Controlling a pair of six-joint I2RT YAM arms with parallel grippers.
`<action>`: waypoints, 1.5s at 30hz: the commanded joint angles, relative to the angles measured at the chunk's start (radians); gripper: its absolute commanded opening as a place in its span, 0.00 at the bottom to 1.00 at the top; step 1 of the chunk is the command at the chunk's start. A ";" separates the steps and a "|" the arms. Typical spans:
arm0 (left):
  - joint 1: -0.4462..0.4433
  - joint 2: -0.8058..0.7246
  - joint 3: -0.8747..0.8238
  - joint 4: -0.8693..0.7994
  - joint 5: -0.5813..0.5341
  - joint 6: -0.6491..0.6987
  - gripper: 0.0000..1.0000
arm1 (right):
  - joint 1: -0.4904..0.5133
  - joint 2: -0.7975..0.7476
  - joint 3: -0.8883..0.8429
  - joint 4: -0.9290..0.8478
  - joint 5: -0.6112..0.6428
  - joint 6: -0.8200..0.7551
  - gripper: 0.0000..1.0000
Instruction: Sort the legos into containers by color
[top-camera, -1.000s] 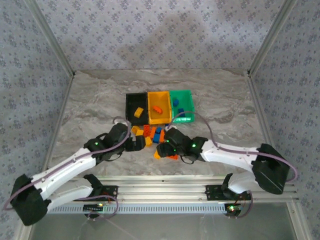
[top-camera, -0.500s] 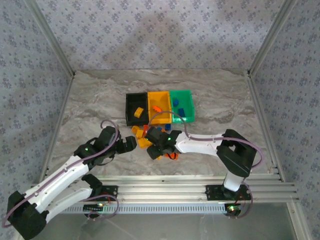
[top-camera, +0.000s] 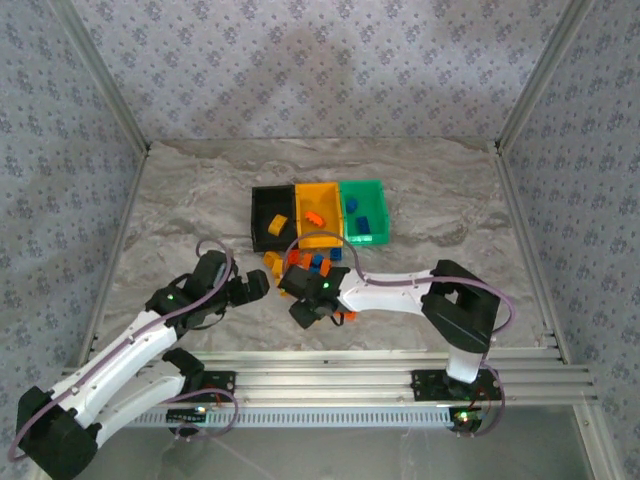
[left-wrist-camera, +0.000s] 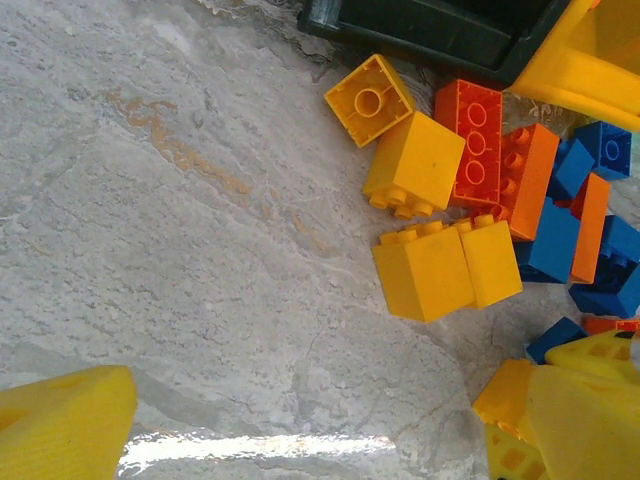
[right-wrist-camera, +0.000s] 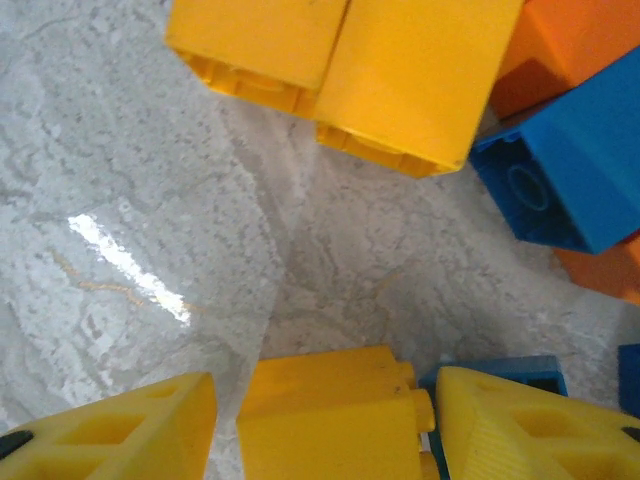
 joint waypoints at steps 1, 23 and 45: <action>0.009 -0.009 0.005 -0.007 0.019 -0.006 1.00 | 0.009 0.033 -0.003 -0.045 0.007 0.022 0.62; 0.014 -0.040 -0.014 0.002 -0.011 -0.023 1.00 | -0.092 -0.038 0.221 0.081 0.047 0.005 0.36; 0.013 -0.141 -0.059 0.025 -0.036 -0.022 1.00 | -0.322 0.437 0.821 0.146 -0.043 0.042 0.72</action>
